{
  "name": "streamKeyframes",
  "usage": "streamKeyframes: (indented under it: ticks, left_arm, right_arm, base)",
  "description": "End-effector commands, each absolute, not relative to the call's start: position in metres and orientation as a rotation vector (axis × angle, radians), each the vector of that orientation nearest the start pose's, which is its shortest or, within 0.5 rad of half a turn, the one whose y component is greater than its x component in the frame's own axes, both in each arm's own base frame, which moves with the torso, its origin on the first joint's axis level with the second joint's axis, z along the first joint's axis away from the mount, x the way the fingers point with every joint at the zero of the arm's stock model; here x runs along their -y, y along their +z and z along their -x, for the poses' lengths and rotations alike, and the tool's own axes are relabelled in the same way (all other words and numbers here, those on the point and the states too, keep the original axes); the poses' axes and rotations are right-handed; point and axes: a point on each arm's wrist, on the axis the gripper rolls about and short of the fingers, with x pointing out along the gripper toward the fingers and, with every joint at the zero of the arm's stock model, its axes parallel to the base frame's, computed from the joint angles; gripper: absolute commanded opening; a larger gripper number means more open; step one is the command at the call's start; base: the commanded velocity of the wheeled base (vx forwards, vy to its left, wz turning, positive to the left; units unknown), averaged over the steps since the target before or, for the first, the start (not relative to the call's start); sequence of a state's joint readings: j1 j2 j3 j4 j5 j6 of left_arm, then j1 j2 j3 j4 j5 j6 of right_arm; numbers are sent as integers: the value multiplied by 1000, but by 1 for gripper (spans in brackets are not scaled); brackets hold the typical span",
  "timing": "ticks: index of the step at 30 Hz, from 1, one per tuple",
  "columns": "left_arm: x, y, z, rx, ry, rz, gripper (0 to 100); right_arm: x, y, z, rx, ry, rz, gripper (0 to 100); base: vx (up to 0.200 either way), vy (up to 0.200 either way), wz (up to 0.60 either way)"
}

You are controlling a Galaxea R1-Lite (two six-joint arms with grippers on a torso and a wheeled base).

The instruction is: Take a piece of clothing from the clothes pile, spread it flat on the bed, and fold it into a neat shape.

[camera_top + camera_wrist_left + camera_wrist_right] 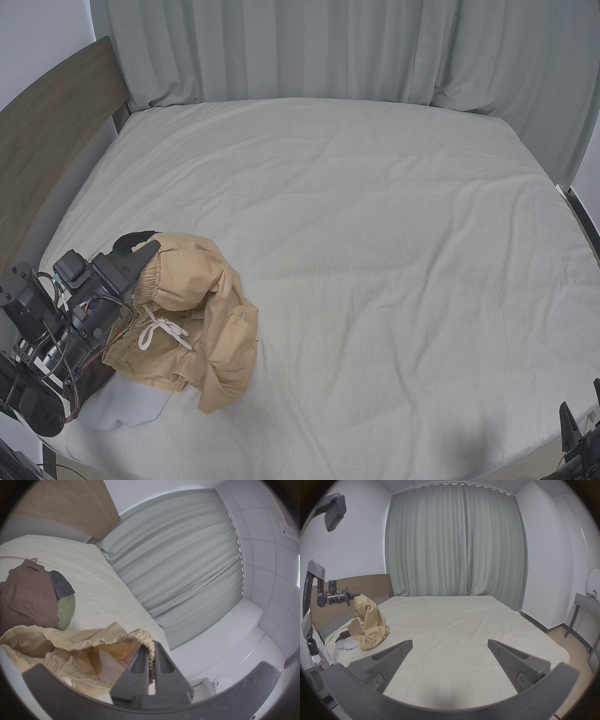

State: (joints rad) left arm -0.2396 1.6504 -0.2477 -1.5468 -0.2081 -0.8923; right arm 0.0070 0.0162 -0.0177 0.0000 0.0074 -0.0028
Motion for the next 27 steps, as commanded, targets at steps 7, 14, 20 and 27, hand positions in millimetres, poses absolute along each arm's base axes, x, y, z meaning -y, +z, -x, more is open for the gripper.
streamKeyframes:
  ticks: [7, 14, 20, 27]
  left_arm:
    - [87, 187, -195, 70, -516, 1004, 0]
    - [108, 211, -185, 172, -520, 1080, 0]
    - [118, 236, -160, 189, -634, 1120, 0]
    - [118, 242, -160, 186, -623, 1117, 0]
  right_arm:
    - [0, 75, 23, 0, 15, 3, 100]
    - [0, 75, 23, 0, 15, 3, 100]
    - [0, 75, 23, 0, 15, 3, 100]
    - [0, 75, 23, 0, 15, 3, 100]
  base:
    - [0, 0, 0]
    - [0, 0, 0]
    - [0, 0, 0]
    - [0, 0, 0]
